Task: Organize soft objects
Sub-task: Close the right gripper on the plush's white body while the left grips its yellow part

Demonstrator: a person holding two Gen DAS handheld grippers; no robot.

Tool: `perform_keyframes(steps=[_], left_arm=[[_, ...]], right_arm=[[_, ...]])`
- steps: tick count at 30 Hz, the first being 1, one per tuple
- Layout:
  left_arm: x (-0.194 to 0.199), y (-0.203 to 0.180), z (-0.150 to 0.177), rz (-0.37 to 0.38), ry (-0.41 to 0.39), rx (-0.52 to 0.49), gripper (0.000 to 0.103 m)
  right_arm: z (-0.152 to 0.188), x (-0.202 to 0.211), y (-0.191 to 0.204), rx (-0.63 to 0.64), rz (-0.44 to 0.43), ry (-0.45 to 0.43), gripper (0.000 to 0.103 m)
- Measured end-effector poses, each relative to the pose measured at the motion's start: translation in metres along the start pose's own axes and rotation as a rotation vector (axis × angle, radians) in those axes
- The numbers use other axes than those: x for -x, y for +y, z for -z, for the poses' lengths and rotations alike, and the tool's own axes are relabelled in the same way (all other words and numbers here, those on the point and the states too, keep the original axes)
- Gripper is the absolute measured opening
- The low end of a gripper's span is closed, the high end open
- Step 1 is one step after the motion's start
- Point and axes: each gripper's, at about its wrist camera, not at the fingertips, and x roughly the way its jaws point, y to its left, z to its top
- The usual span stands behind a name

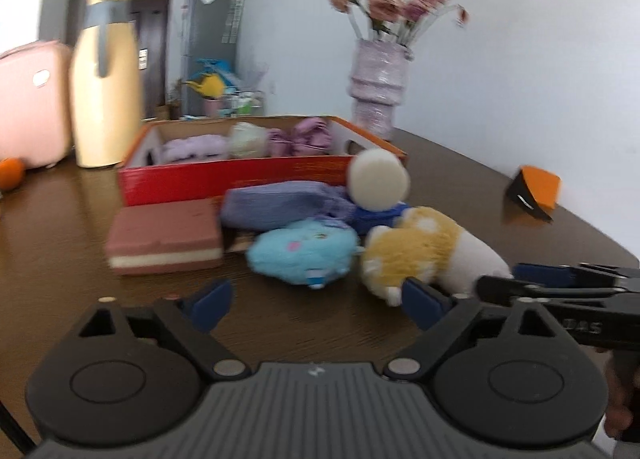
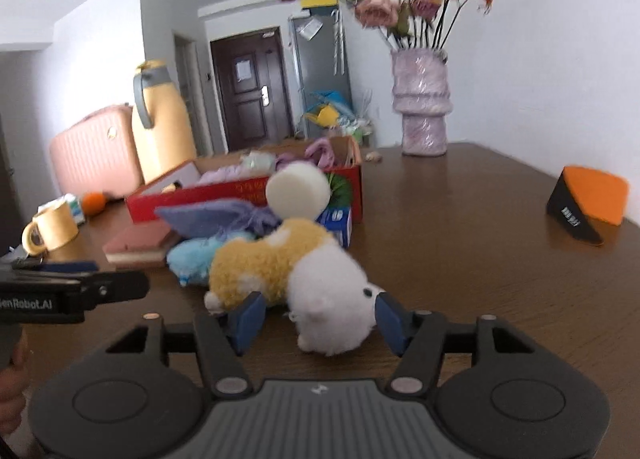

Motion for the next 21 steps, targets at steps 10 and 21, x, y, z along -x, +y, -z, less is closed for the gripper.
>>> perform_keyframes(steps=[10,21], left_arm=[[-0.051,-0.026,-0.024,0.13,0.061,0.037,0.057],[-0.053,-0.03,-0.022,0.153,0.077,0.046,0.034]], right_arm=[[-0.009,-0.03,-0.022,0.03,-0.062,0.043,0.07],[-0.022,-0.047,-0.039,-0.025,-0.153,0.126,0.057]])
